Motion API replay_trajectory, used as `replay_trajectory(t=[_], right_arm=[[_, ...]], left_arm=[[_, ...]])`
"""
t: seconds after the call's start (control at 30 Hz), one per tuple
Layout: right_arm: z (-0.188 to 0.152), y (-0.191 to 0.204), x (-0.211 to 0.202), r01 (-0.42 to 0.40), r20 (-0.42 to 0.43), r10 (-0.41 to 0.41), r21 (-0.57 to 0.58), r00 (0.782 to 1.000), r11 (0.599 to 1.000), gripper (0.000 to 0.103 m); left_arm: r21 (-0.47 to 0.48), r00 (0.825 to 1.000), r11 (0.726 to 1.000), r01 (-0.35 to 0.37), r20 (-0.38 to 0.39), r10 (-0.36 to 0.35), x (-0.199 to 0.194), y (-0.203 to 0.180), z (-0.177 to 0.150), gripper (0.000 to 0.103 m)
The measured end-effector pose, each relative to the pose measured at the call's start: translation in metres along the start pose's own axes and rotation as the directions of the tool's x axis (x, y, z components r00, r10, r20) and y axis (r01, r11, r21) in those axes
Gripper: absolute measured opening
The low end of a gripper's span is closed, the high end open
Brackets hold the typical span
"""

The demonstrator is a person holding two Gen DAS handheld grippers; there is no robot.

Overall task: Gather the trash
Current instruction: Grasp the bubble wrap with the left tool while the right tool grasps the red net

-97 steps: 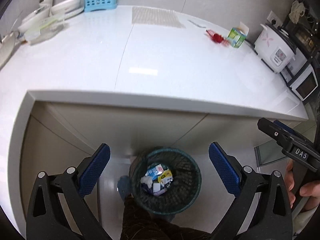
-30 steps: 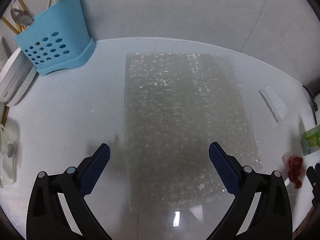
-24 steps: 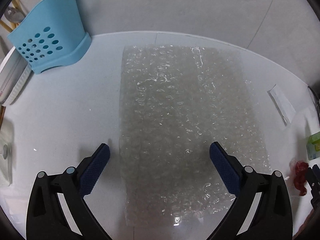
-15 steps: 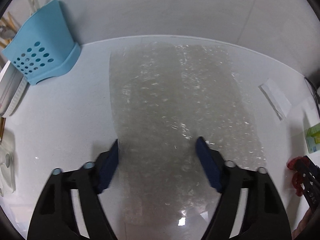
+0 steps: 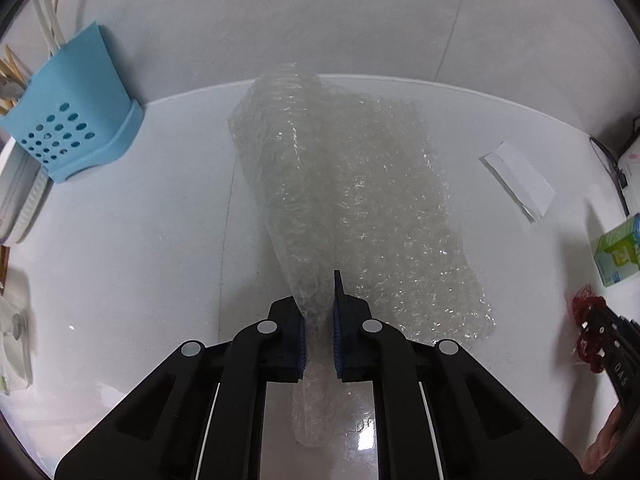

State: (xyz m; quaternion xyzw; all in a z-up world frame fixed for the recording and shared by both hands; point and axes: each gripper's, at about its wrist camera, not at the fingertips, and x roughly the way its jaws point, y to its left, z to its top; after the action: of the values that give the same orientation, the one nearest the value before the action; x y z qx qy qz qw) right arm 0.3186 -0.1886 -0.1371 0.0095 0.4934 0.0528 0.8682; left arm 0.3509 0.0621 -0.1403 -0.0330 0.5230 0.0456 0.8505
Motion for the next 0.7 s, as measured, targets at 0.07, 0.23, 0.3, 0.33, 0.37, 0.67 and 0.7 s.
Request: replay_trajectory(t=[0.07, 0.23, 0.3, 0.33, 0.37, 0.67, 0.7], right_arm=[[-0.002, -0.001, -0.005, 0.002, 0.010, -0.002, -0.002, 1.000, 1.000, 0.011], [-0.005, -0.003, -0.022, -0.011, 0.029, 0.011, 0.001, 1.000, 1.000, 0.011], [0.004, 0.005, -0.023, -0.017, 0.040, 0.017, -0.006, 0.999, 1.000, 0.011], [0.004, 0.005, -0.027, -0.019, 0.046, 0.019, -0.009, 0.999, 1.000, 0.011], [0.006, 0.003, -0.031, -0.020, 0.052, 0.021, -0.010, 0.998, 1.000, 0.011], [-0.007, -0.006, -0.062, -0.051, 0.091, 0.054, -0.038, 0.994, 0.998, 0.011], [-0.010, -0.008, -0.067, -0.054, 0.097, 0.058, -0.041, 0.994, 0.998, 0.011]], left_arm=[[0.000, 1.000, 1.000, 0.007, 0.009, -0.007, -0.006, 0.003, 0.000, 0.009], [-0.004, 0.999, 0.999, 0.033, 0.034, -0.032, -0.029, 0.006, -0.005, 0.009], [-0.004, 0.998, 0.999, 0.039, 0.046, -0.039, -0.041, 0.008, -0.008, 0.009], [-0.003, 0.998, 0.999, 0.042, 0.052, -0.042, -0.045, 0.009, -0.009, 0.009], [-0.002, 0.997, 0.999, 0.045, 0.055, -0.045, -0.050, 0.009, -0.011, 0.009], [-0.013, 0.994, 0.998, 0.059, 0.090, -0.058, -0.089, 0.008, -0.036, 0.009], [-0.015, 0.994, 0.998, 0.064, 0.092, -0.062, -0.094, 0.008, -0.040, 0.009]])
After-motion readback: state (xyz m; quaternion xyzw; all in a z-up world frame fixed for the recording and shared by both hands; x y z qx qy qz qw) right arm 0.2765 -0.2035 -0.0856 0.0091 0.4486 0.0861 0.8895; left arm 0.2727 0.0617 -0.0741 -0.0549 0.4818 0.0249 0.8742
